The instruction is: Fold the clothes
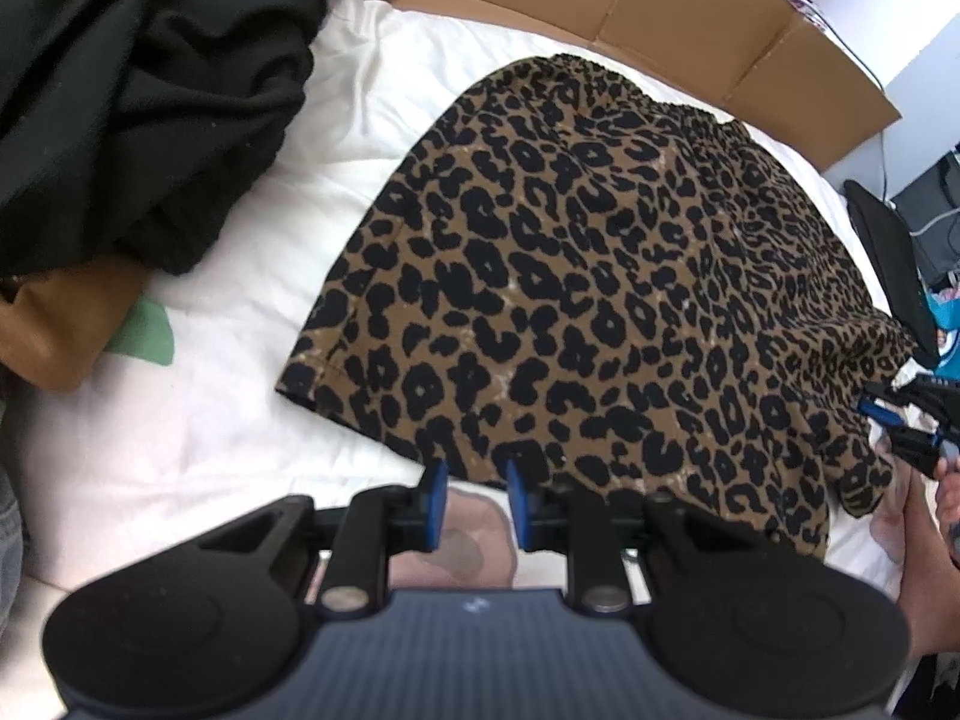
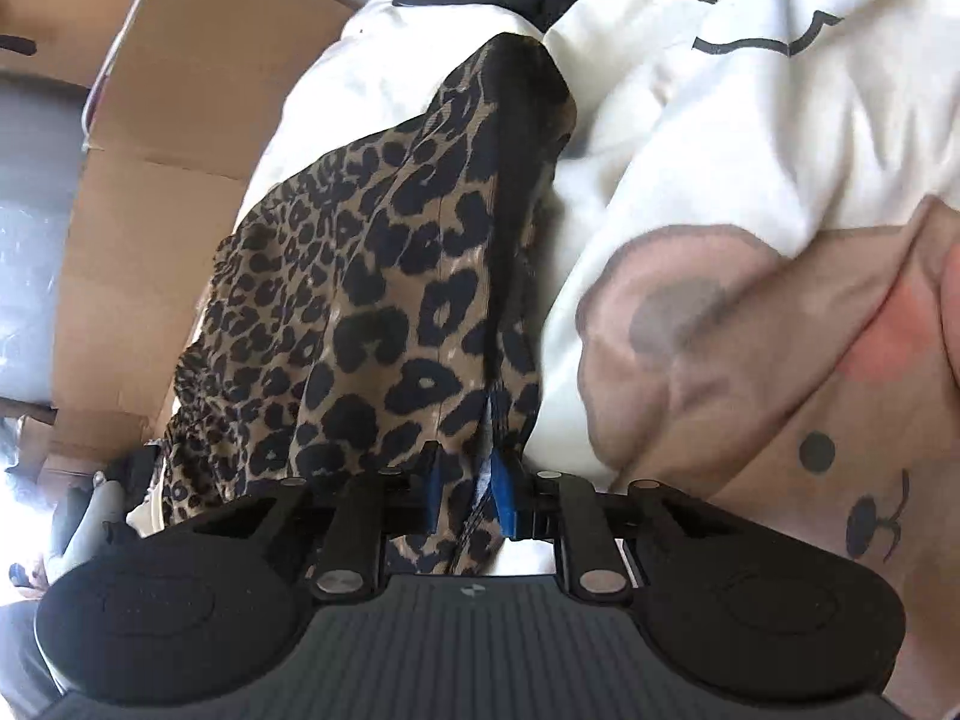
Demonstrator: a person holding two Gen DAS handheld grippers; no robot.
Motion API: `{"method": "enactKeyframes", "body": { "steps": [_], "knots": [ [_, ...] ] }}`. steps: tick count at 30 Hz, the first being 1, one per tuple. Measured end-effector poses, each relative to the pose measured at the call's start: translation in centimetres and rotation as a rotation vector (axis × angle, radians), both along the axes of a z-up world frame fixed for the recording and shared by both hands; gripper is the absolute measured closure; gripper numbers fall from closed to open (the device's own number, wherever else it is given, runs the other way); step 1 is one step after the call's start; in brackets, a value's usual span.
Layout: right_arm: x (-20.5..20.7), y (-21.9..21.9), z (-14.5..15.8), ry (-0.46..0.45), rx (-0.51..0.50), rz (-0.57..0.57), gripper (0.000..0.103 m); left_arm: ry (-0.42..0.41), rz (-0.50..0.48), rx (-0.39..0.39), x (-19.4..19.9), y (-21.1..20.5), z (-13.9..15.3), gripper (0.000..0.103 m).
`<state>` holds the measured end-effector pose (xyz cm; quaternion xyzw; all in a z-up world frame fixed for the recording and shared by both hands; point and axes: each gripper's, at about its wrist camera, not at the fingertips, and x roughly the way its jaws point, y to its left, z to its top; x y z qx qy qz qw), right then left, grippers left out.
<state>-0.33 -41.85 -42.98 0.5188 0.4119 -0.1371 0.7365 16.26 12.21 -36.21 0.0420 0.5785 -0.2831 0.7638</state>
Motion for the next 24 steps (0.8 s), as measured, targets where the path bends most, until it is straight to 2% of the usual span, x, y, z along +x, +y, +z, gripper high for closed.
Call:
{"method": "enactKeyframes", "body": {
  "steps": [2, 4, 13, 16, 17, 19, 24],
  "knots": [
    [0.6, 0.0, -0.2, 0.005, 0.023, -0.007, 0.062, 0.005, 0.006, 0.000, 0.0, 0.2, -0.2, 0.080],
    [1.3, 0.3, -0.3, 0.009, 0.023, -0.007, 0.059, 0.008, 0.013, -0.003, 0.0, 0.5, -0.3, 0.080],
    [2.6, 0.6, -0.1, 0.023, 0.011, 0.005, 0.059, 0.020, 0.030, 0.004, 0.0, 1.4, -1.1, 0.080],
    [2.7, 0.6, 0.3, 0.034, -0.007, 0.031, 0.064, 0.021, 0.038, 0.001, 0.0, 1.6, -1.2, 0.080],
    [2.5, 0.5, 0.3, 0.036, -0.006, 0.031, 0.077, 0.020, 0.040, -0.002, -0.1, 1.6, -1.2, 0.080],
    [1.9, 0.2, 0.3, 0.038, 0.007, 0.020, 0.094, 0.018, 0.042, -0.006, -0.1, 1.6, -1.1, 0.079],
    [0.4, 0.4, 0.0, -0.010, 0.084, -0.043, 0.093, 0.014, 0.037, -0.011, -0.2, 1.5, -0.8, 0.079]
  ]
}}
